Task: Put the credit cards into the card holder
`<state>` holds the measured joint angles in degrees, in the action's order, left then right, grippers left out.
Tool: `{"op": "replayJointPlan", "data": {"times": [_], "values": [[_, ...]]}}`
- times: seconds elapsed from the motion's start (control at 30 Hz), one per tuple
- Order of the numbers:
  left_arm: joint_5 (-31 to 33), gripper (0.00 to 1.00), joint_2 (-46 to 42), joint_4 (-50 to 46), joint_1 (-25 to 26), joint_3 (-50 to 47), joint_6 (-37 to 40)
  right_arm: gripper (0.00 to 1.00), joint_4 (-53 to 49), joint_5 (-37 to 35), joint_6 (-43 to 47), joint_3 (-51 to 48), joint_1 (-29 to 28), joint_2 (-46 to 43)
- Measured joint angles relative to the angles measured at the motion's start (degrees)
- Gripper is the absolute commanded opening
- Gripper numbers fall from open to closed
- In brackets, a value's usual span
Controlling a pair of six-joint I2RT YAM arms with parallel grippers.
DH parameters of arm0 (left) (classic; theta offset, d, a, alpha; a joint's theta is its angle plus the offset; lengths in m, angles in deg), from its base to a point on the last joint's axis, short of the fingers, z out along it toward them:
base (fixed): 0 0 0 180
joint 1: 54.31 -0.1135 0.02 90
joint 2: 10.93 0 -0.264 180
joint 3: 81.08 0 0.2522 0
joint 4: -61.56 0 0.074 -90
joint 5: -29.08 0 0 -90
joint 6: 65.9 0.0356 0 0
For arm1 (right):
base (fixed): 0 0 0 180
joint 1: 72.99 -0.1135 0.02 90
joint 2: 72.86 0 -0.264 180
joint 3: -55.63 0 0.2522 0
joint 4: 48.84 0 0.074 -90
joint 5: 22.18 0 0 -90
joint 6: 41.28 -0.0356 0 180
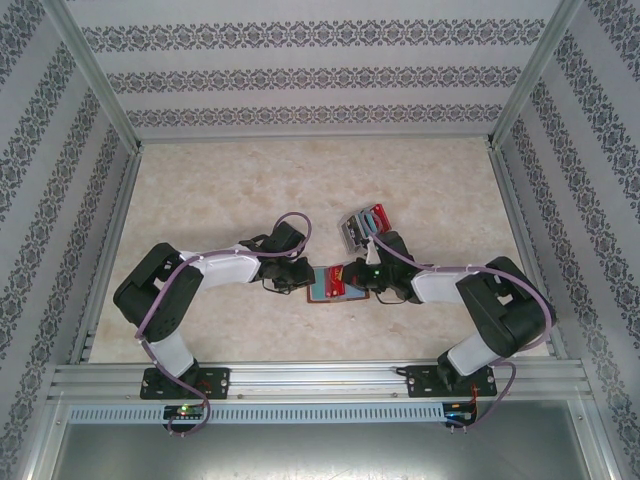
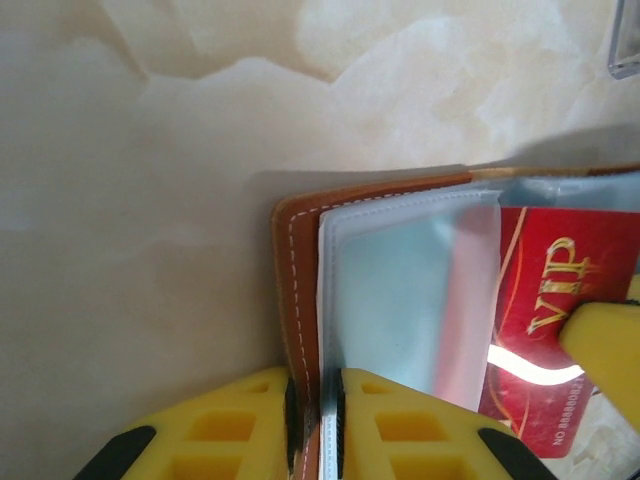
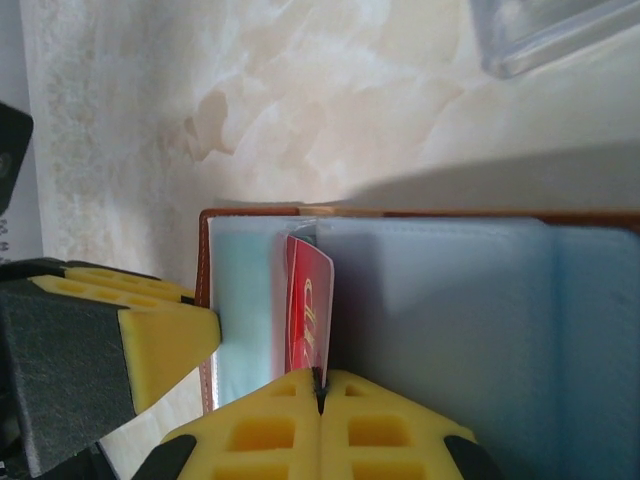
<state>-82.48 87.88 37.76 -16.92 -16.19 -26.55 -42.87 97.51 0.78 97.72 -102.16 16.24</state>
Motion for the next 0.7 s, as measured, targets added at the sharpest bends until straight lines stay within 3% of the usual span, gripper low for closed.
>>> {"op": "replayJointPlan", "data": {"times": [0.27,0.5,0.57,0.63,0.7], "values": [[-0.44,0.17,0.26,0.13,0.07,0.22,0.13,0.02,-2.29,0.24,0.48,-0.11,0.31,-1.99],[-0.63,0.16,0.37,0.26,0.04,0.20,0.09,0.03,-1.18,-1.14,-1.09,1.42,-1.77,1.29],[-0.63,0.16,0.37,0.24,0.04,0.20,0.07,0.11,-1.09,-1.18,-1.44,2.38,-2.29,2.40],[-0.61,0.16,0.37,0.22,0.04,0.20,0.07,0.13,-1.22,-1.42,-1.66,2.75,-2.60,2.64],[-0.63,0.16,0.37,0.22,0.04,0.20,0.07,0.23,-2.25,-1.99,-1.64,2.80,-2.60,2.51]]}}
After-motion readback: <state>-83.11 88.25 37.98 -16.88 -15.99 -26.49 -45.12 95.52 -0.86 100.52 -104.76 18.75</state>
